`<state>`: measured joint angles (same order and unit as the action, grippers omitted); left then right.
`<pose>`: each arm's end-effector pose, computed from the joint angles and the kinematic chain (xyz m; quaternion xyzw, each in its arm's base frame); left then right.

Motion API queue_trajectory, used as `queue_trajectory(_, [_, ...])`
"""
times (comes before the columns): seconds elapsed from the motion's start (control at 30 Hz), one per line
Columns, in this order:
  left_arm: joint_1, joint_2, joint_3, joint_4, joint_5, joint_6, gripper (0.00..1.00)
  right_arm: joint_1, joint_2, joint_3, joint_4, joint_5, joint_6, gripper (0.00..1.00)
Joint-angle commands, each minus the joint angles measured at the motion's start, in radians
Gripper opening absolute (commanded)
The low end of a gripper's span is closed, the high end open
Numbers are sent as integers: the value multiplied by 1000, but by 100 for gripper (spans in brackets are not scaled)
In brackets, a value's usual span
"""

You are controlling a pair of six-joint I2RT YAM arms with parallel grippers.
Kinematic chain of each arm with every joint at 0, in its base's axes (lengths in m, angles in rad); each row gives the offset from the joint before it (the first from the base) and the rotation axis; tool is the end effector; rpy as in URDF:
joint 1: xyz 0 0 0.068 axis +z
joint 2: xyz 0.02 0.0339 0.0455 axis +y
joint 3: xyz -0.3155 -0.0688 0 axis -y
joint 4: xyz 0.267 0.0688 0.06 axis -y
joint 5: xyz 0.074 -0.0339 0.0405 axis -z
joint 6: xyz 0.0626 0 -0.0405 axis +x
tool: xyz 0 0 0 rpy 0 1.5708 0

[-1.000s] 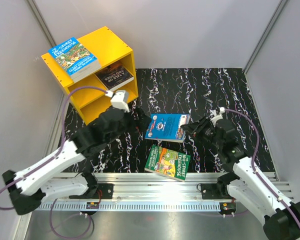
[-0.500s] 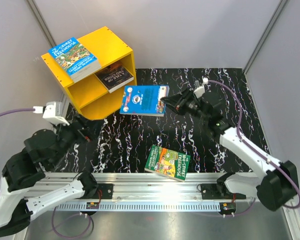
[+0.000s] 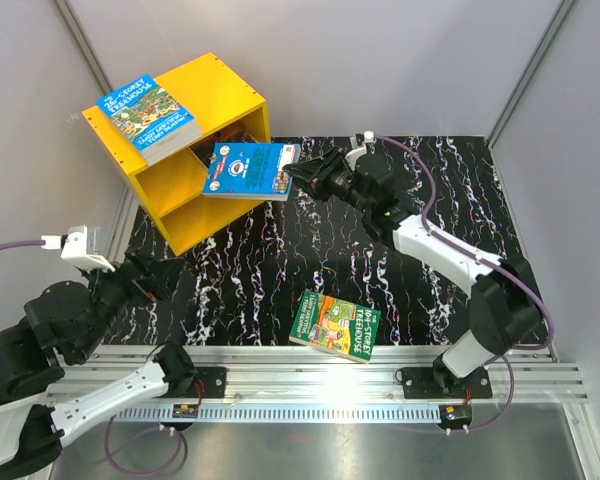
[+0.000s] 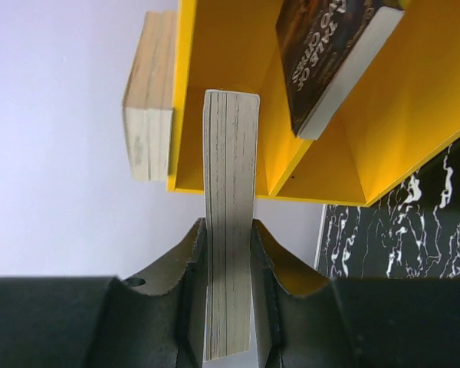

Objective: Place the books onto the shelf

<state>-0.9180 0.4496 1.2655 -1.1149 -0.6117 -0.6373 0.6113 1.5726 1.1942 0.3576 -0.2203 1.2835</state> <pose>0.0254 0.0260 0.4493 -0.0697 0.7847 -0.2247 0.5735 0.3409 0.2556 0.3833 0.1616 0.6957 0.6105 0.3423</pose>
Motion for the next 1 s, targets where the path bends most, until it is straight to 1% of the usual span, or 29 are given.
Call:
queue_trajectory(0.0, [-1, -26, 34, -22, -22, -2, 99, 15, 41, 88, 165, 81, 56, 0])
queue_trajectory(0.13, [-2, -43, 25, -33, -22, -2, 99, 19, 168, 133, 271, 151, 109, 0])
queue_trajectory(0.2, [-2, -49, 17, -33, -17, -4, 99, 42, 210, 154, 346, 243, 137, 0])
queue_trajectory(0.23, [-2, -51, 15, -33, -13, -4, 99, 54, 245, 163, 351, 280, 139, 0])
queue_trajectory(0.33, [-2, -57, 18, -39, 3, -9, 99, 106, 280, 229, 313, 483, 105, 0])
queue_trajectory(0.4, [-4, -65, 23, -52, 10, -10, 99, 143, 296, 246, 291, 562, 85, 0])
queue_trajectory(0.43, [-2, -68, 31, -59, 9, -12, 99, 156, 315, 260, 288, 628, 85, 0])
queue_trajectory(0.57, [-2, -80, 52, -100, 7, -10, 99, 211, 380, 314, 287, 770, 118, 0])
queue_trajectory(0.73, [-2, -74, 87, -135, 10, -1, 99, 280, 472, 464, 176, 907, 137, 0])
queue_trajectory(0.97, [-2, -75, 129, -209, 7, 2, 99, 301, 520, 507, 84, 1035, 201, 0])
